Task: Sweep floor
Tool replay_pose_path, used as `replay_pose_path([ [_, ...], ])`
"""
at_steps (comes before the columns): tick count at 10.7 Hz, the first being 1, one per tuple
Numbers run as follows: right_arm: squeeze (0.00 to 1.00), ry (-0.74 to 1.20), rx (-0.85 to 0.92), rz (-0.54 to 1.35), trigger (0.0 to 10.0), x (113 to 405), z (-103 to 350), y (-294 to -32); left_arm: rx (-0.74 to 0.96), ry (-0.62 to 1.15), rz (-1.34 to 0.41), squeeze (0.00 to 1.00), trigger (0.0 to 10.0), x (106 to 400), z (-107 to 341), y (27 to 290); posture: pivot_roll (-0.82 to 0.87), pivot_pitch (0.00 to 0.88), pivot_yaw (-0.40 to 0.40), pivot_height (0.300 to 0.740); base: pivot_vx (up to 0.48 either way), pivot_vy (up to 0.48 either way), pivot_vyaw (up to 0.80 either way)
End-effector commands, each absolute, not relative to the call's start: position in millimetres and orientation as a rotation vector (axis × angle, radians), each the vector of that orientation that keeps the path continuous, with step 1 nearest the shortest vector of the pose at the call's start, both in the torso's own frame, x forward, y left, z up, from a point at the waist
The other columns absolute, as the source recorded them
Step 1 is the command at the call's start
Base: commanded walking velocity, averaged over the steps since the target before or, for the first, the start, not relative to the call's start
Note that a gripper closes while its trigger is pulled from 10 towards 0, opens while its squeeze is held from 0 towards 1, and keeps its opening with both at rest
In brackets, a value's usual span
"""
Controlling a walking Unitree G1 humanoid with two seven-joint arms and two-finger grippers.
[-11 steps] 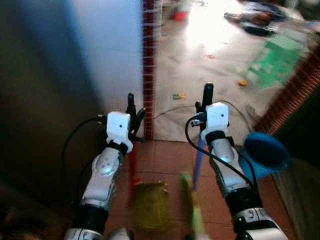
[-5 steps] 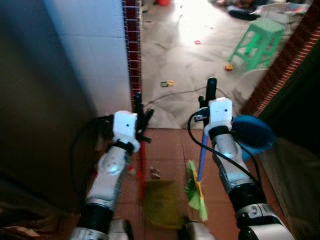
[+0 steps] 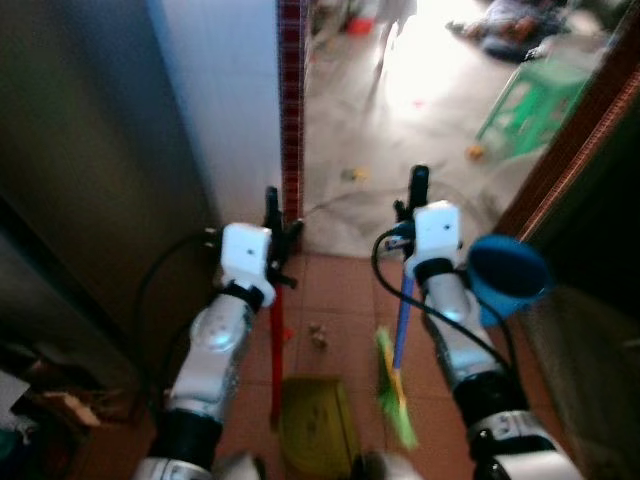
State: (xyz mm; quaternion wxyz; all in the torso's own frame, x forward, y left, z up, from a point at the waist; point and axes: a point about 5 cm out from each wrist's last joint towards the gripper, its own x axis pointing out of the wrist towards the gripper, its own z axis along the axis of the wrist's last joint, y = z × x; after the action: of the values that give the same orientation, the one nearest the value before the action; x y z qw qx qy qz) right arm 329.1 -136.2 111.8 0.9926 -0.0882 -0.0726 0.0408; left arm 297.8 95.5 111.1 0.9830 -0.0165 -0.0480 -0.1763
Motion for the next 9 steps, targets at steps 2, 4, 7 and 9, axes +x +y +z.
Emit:
replay_pose_path([
  [2,0.00,-0.173,-0.181,0.072,10.0,333.3,121.4,-140.4,-0.006,-0.155,-0.254,0.00,10.0,305.2,121.9,111.3,0.00,0.000,-0.037,0.740,0.000,0.000,0.00],
  [4,0.00,-0.185,-0.184,0.075,10.0,335.8,125.3,-142.1,0.079,-0.176,-0.104,0.00,10.0,304.0,116.5,138.7,0.01,0.000,-0.037,0.740,0.000,0.000,0.00],
  [7,0.00,-0.171,-0.157,0.086,10.0,335.5,121.9,-133.3,0.051,-0.145,-0.082,0.00,10.0,301.0,110.5,143.2,0.02,0.000,-0.033,0.740,0.000,0.000,0.00],
  [9,0.00,-0.173,-0.154,0.087,10.0,335.0,121.8,-133.3,0.068,-0.165,-0.079,0.00,10.0,302.5,112.7,145.5,0.02,0.000,-0.032,0.740,0.133,0.144,-0.23],
])
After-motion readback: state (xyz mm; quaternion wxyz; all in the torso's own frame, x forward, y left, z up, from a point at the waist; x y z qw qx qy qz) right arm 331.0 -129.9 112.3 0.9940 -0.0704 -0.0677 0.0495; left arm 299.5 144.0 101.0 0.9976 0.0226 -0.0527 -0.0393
